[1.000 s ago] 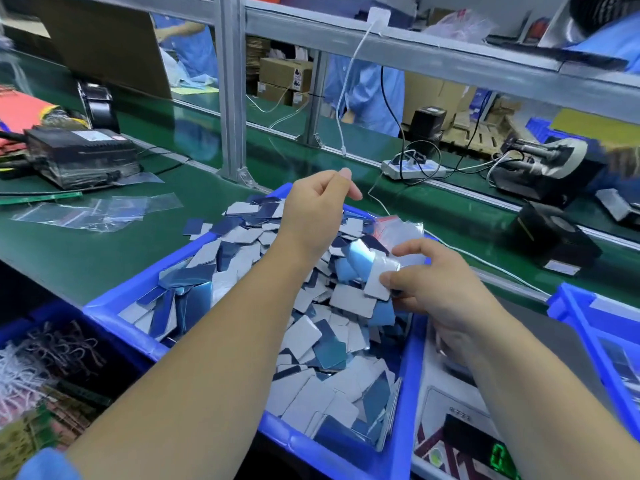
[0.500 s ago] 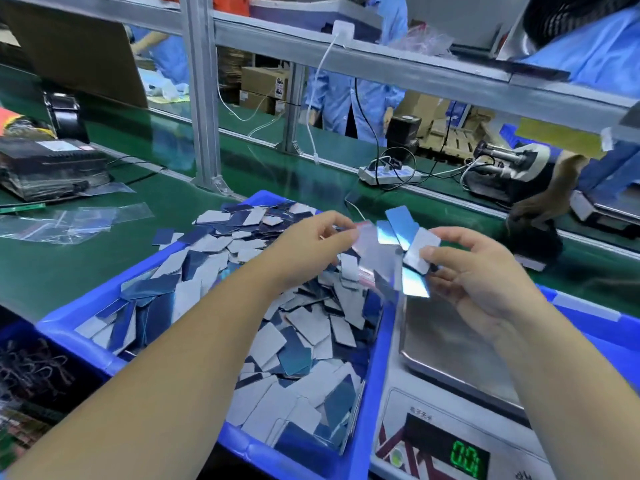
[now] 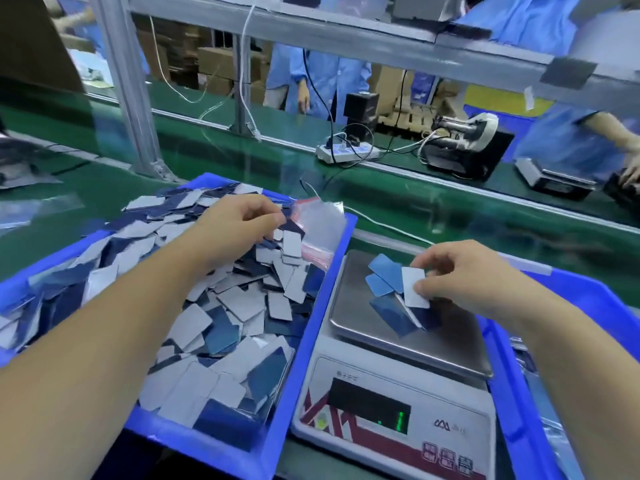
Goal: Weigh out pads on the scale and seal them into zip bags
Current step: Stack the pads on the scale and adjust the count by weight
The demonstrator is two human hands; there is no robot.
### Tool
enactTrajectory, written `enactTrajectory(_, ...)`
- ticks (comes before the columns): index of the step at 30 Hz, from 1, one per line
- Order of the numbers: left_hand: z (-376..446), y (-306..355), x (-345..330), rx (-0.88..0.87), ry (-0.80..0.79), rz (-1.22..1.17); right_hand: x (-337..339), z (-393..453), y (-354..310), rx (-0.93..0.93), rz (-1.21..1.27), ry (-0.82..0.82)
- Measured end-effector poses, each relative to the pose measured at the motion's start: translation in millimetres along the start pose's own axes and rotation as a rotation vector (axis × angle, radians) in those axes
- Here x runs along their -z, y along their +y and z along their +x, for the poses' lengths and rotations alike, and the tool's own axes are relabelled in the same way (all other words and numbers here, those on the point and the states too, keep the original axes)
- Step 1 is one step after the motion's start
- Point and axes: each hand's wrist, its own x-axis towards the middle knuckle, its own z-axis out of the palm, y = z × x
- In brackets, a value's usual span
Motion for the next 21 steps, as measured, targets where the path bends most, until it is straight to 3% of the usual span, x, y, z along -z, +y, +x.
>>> enactTrajectory(2,-1,0,0,-0.004,0.023,0.012,0,0,5,0.030,-0.084,-0.006)
enactTrajectory(7,-3,3,-2,0.022,0.026,0.040,-1,-3,19,0.080,0.086,-0.041)
enactTrajectory(15,-12,13,-4,-0.028,0.034,0.211,4,6,35,0.102,0.165,0.139)
enactTrajectory(21,-22,29,-7,0.000,-0.444,0.500,3,7,35,0.115,0.157,0.164)
